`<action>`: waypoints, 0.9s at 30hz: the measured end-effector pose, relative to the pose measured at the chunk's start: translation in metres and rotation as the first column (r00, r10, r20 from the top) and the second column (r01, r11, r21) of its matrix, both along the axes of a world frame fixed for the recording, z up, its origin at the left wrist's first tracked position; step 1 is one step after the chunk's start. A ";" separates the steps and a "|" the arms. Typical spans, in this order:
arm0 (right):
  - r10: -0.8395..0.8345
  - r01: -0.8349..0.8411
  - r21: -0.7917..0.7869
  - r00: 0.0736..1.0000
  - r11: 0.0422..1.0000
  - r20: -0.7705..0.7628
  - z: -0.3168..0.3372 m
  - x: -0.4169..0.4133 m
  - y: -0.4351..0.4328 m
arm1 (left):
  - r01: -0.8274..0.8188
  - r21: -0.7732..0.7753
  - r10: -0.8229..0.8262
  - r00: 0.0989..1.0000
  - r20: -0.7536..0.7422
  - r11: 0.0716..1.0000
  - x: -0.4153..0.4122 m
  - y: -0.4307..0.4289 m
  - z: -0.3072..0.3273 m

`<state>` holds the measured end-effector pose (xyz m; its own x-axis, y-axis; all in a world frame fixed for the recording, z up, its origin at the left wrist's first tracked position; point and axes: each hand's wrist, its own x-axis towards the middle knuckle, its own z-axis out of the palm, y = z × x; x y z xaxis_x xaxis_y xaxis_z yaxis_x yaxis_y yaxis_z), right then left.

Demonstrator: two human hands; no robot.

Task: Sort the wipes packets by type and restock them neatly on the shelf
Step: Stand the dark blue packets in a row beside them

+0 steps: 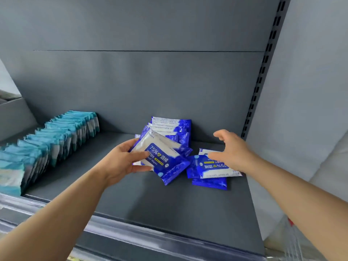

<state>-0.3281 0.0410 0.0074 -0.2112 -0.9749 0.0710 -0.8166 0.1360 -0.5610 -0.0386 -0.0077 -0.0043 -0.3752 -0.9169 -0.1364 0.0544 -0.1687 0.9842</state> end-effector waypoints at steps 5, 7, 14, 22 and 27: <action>0.215 -0.218 -0.009 0.956 0.976 0.199 0.011 0.051 -0.004 | 0.197 -0.081 -0.185 0.974 0.130 0.977 0.014 -0.024 0.006; 0.187 -0.193 0.024 0.970 0.981 0.157 0.011 0.069 -0.007 | 0.239 -0.135 -0.208 0.956 0.205 0.962 0.021 -0.030 0.007; 0.000 0.019 -0.106 0.983 0.994 0.183 0.025 0.079 -0.002 | 0.252 -0.280 -0.117 0.899 0.421 0.926 0.050 -0.043 0.001; -0.025 0.026 -0.006 0.994 1.000 0.102 0.030 0.089 0.002 | 0.266 -0.320 -0.083 0.869 0.487 0.909 0.052 -0.038 -0.012; 0.015 -0.023 0.031 0.971 0.999 0.239 0.018 0.107 -0.004 | 0.197 -0.340 -0.015 0.883 0.470 0.920 0.041 -0.033 -0.015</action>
